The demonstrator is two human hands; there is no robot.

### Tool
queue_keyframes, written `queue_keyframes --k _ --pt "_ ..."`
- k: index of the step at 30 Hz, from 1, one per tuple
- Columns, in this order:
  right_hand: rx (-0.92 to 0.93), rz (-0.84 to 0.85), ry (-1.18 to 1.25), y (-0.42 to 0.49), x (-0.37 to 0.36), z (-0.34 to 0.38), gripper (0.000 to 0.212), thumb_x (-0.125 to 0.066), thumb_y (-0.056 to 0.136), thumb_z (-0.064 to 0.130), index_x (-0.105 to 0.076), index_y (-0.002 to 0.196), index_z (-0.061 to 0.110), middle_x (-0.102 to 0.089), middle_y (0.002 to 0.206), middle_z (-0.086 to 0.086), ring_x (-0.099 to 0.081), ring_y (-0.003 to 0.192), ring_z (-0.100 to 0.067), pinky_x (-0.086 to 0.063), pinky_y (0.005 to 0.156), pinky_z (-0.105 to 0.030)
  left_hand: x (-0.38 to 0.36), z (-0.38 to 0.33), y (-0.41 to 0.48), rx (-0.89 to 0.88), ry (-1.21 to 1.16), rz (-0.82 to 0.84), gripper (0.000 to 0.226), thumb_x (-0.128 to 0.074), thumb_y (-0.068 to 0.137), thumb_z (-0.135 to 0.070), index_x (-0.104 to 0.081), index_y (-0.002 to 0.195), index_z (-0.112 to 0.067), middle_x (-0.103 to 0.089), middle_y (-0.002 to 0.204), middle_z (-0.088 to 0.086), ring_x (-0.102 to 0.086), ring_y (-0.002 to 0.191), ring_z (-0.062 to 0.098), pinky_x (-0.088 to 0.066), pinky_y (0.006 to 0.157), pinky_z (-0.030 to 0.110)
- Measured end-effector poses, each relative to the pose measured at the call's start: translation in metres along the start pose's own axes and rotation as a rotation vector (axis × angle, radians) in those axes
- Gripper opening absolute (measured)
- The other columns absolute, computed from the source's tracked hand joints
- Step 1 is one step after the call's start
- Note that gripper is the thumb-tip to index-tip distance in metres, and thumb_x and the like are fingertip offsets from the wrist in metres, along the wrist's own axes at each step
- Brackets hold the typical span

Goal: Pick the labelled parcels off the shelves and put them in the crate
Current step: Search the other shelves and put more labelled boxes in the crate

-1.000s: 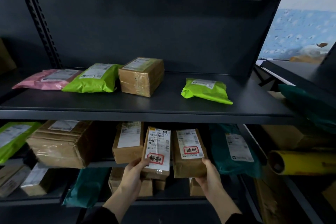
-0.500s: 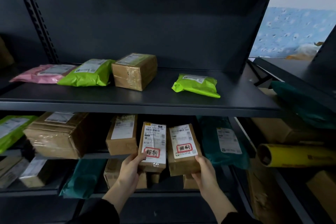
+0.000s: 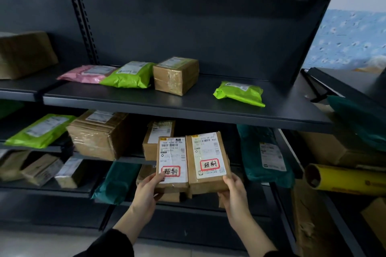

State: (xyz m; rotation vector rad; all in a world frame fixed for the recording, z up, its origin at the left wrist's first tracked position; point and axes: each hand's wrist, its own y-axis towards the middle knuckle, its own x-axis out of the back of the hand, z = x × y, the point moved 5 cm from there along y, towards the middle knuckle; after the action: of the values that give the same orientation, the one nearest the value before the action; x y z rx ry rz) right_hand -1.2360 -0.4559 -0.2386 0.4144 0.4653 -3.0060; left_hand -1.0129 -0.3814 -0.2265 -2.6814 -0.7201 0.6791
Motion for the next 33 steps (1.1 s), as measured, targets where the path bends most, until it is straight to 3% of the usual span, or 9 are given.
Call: queue_keyframes --k 4,8,12,15,18,22,26,30,33 --pt "0.061 0.127 -0.081 -0.019 -0.047 -0.004 0.039 -0.061 0.084 0.024 -0.049 0.121 0.021 -0.059 0.116 -0.003 -0.052 0.113 -0.018 -0.038 0.099 -0.033 0.048 -0.022 -0.021 -0.029 -0.022 -0.058 0.035 -0.059 0.088 -0.017 -0.060 0.117 0.002 -0.068 0.110 0.022 -0.060 0.103 0.035 -0.042 0.093 0.044" --pt "0.063 0.286 -0.180 -0.047 -0.104 -0.017 0.052 -0.071 0.072 0.037 -0.050 0.117 0.026 -0.058 0.119 -0.002 -0.051 0.116 -0.018 -0.034 0.108 -0.042 0.111 -0.047 -0.047 -0.078 -0.054 -0.110 0.029 -0.057 0.089 -0.011 -0.061 0.115 0.003 -0.068 0.109 0.022 -0.063 0.093 0.029 -0.048 0.081 0.035" --pt "0.068 0.406 -0.257 -0.086 -0.163 -0.033 0.039 -0.071 0.074 0.032 -0.053 0.108 0.032 -0.060 0.118 -0.002 -0.052 0.115 -0.020 -0.034 0.109 -0.046 0.176 -0.077 -0.085 -0.155 -0.057 -0.164 0.016 -0.052 0.091 -0.007 -0.064 0.100 -0.001 -0.075 0.084 0.010 -0.071 0.071 0.018 -0.057 0.062 0.025" --pt "0.066 0.503 -0.287 -0.119 -0.209 -0.045 0.042 -0.071 0.071 0.032 -0.053 0.109 0.031 -0.062 0.115 -0.002 -0.054 0.114 -0.020 -0.037 0.105 -0.042 0.227 -0.098 -0.118 -0.200 -0.033 -0.216 0.019 -0.054 0.091 -0.010 -0.064 0.104 -0.002 -0.076 0.087 0.009 -0.069 0.079 0.020 -0.054 0.074 0.030" --pt "0.049 0.597 -0.268 -0.152 -0.256 -0.058 0.032 -0.065 0.081 0.024 -0.052 0.111 0.026 -0.063 0.114 -0.003 -0.054 0.113 -0.019 -0.041 0.092 -0.028 0.278 -0.115 -0.149 -0.226 -0.038 -0.263 0.022 -0.055 0.091 -0.013 -0.064 0.108 -0.003 -0.076 0.090 0.009 -0.070 0.080 0.019 -0.052 0.070 0.028" --pt "0.026 0.673 -0.251 -0.198 -0.314 -0.074 0.047 -0.067 0.067 0.047 -0.053 0.107 0.027 -0.064 0.111 -0.002 -0.057 0.109 -0.016 -0.040 0.099 -0.033 0.336 -0.136 -0.193 -0.256 -0.040 -0.319 0.022 -0.056 0.090 -0.014 -0.065 0.108 -0.003 -0.075 0.096 0.011 -0.070 0.085 0.021 -0.053 0.072 0.028" --pt "0.029 0.773 -0.297 -0.235 -0.368 -0.093 0.043 -0.067 0.070 0.043 -0.052 0.106 0.024 -0.064 0.108 -0.004 -0.059 0.106 -0.019 -0.044 0.098 -0.035 0.393 -0.155 -0.235 -0.310 -0.005 -0.398 0.022 -0.055 0.091 -0.013 -0.064 0.109 -0.005 -0.074 0.095 0.009 -0.067 0.087 0.021 -0.050 0.082 0.030" --pt "0.034 0.867 -0.349 -0.265 -0.417 -0.109 0.039 -0.066 0.082 0.027 -0.049 0.115 0.016 -0.063 0.109 -0.005 -0.059 0.104 -0.019 -0.047 0.090 -0.030 0.442 -0.168 -0.266 -0.343 0.012 -0.494 0.023 -0.056 0.090 -0.011 -0.063 0.110 -0.005 -0.072 0.097 0.010 -0.066 0.087 0.021 -0.049 0.080 0.031" --pt "0.052 0.937 -0.389 -0.279 -0.452 -0.121 0.058 -0.077 0.064 0.046 -0.050 0.113 0.027 -0.057 0.118 -0.007 -0.057 0.109 -0.020 -0.046 0.098 -0.039 0.474 -0.176 -0.280 -0.351 0.014 -0.556 0.021 -0.056 0.089 -0.009 -0.064 0.109 -0.006 -0.072 0.095 0.010 -0.065 0.085 0.020 -0.048 0.075 0.029"
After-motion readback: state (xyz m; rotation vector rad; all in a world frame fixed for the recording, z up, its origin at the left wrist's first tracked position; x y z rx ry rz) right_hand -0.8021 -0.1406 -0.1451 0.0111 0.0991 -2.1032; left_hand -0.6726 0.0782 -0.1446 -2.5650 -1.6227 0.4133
